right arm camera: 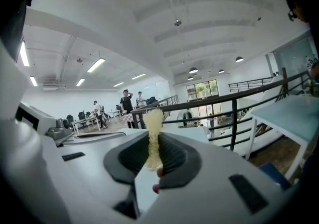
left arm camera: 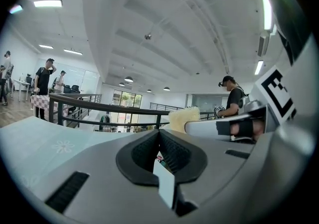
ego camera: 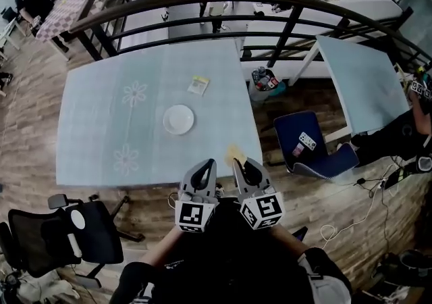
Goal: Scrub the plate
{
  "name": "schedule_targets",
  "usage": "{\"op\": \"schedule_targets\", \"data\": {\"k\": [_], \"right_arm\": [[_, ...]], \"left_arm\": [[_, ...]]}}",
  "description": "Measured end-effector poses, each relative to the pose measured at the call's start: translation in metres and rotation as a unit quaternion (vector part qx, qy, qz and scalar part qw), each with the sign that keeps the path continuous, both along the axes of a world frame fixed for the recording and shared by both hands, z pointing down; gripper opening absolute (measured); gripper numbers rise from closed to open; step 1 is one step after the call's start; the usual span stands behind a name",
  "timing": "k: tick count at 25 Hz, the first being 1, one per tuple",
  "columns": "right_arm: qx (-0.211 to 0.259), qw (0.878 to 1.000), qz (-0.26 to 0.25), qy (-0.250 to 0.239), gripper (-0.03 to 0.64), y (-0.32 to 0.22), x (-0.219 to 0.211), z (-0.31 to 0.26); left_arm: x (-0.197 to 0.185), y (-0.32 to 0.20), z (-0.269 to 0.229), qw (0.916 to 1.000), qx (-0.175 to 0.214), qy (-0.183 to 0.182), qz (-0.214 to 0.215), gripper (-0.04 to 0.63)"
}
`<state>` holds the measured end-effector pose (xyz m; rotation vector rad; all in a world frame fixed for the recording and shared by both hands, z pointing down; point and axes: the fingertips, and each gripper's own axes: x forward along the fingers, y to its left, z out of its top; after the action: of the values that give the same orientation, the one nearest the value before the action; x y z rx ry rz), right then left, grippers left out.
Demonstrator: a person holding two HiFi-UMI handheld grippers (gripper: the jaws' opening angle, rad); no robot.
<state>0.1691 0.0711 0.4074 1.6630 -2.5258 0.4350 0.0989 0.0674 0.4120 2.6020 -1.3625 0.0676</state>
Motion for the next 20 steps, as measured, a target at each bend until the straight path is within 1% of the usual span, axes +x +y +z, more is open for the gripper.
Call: {"op": "schedule_targets", "data": {"k": [5,9,20], "right_arm": [[0.011,0.999,-0.035,0.008,0.052,0.002,-0.013,-0.002],[0.011,0.999,-0.042,0.007,0.052,0.004,-0.014,-0.001],[0.006,1.0,-0.03,-0.004,0.052,0.007,-0.004,0.003]], "left_arm": [[-0.008,0.001,0.005,0.9996,-0.004,-0.004,-0.026,0.011],[-0.011,0.006,0.005,0.9989,-0.01,-0.004,-0.046,0.011],[0.009,0.011,0.001,0.9996,0.008,-0.024,-0.013,0.011]]}}
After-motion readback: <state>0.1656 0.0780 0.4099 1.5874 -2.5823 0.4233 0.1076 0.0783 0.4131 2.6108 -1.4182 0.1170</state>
